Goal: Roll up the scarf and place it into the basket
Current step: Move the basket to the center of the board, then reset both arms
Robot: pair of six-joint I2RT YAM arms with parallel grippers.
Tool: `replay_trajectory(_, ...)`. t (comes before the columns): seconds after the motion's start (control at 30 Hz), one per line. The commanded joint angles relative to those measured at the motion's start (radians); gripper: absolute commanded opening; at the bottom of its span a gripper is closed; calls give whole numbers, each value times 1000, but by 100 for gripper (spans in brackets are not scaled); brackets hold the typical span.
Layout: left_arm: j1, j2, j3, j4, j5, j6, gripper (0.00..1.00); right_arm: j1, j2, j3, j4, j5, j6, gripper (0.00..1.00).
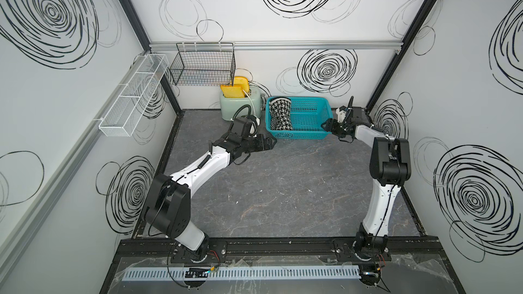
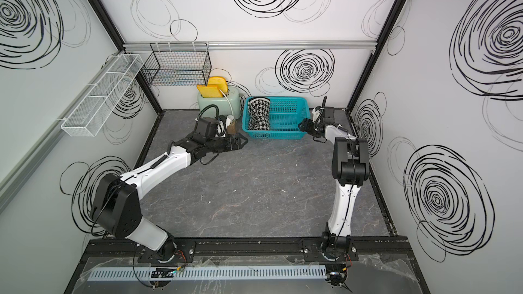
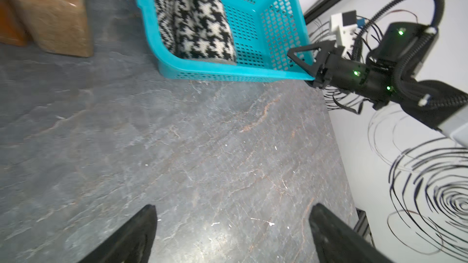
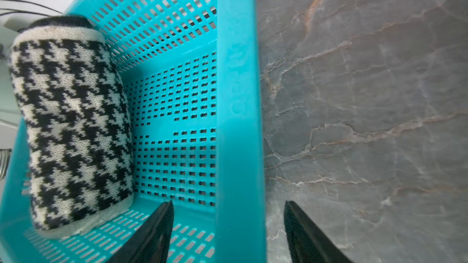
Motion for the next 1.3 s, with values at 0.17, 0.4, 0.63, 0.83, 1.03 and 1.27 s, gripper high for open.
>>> replay_trajectory(0.17,58,-130,-92,18,-310,148,98,-66,-339,-282,43,186,-73,99)
replay_trajectory(0.4,139,-188,-275,174,-383,165,98,-267,-557,-648,238,-24,-29,99)
replay_trajectory(0.63,148,-334,-646,723,-573,321,98,-298,-720,-1033,771,-223,-51,99)
replay_trajectory(0.83,161,-362,-748,863,-650,397,98,-178,-795,-1217,1036,-105,-236,99)
replay_trajectory(1.03,186,-320,-719,870,-699,441,98,-168,-751,-1276,1180,-89,-267,99)
replay_trajectory(1.27,262,-339,-887,1056,-723,482,98,-136,-622,-1251,1321,-23,-264,99)
